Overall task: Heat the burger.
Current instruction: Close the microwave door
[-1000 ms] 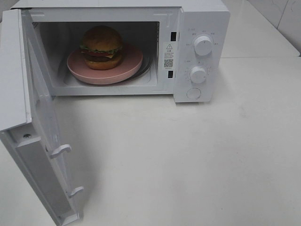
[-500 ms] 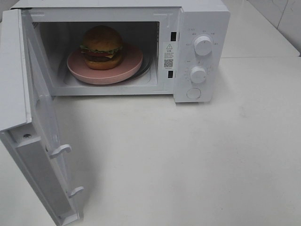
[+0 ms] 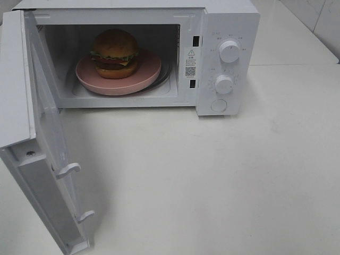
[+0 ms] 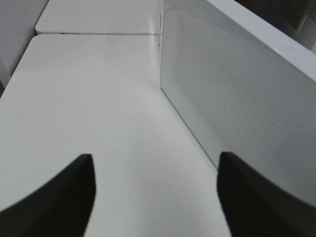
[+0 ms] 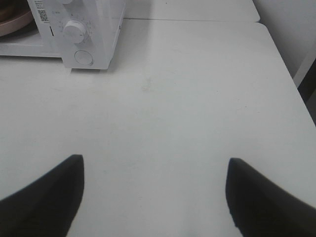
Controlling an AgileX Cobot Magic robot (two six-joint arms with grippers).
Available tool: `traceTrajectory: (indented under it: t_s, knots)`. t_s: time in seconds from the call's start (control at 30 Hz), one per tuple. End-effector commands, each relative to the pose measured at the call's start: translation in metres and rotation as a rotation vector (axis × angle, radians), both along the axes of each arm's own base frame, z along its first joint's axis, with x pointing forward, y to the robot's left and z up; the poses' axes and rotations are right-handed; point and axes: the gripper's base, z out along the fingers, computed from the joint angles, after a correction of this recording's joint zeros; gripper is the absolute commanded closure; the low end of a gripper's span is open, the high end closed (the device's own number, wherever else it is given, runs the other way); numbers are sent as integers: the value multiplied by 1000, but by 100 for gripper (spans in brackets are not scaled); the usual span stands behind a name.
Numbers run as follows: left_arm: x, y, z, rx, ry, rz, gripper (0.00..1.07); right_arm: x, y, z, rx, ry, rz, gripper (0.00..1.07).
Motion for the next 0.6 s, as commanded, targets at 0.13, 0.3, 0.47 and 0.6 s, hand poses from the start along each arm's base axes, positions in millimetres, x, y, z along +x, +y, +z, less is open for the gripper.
traceTrajectory:
  t_s: [0.13,0.3,0.47,0.6]
  knots:
    - [38,1,4,10,42,1,107,-3,0,0,-5,-39,-4,31]
    - [57,1,3,63,-34,-22,107,-3,0,0,-5,-39,-4,31]
    - [76,3,-12,117,-151,-28,107,-3,0,0,-5,-39,-4,31]
    - [88,4,-32,49,-248,25,107,-3,0,0,-5,-39,-4,31]
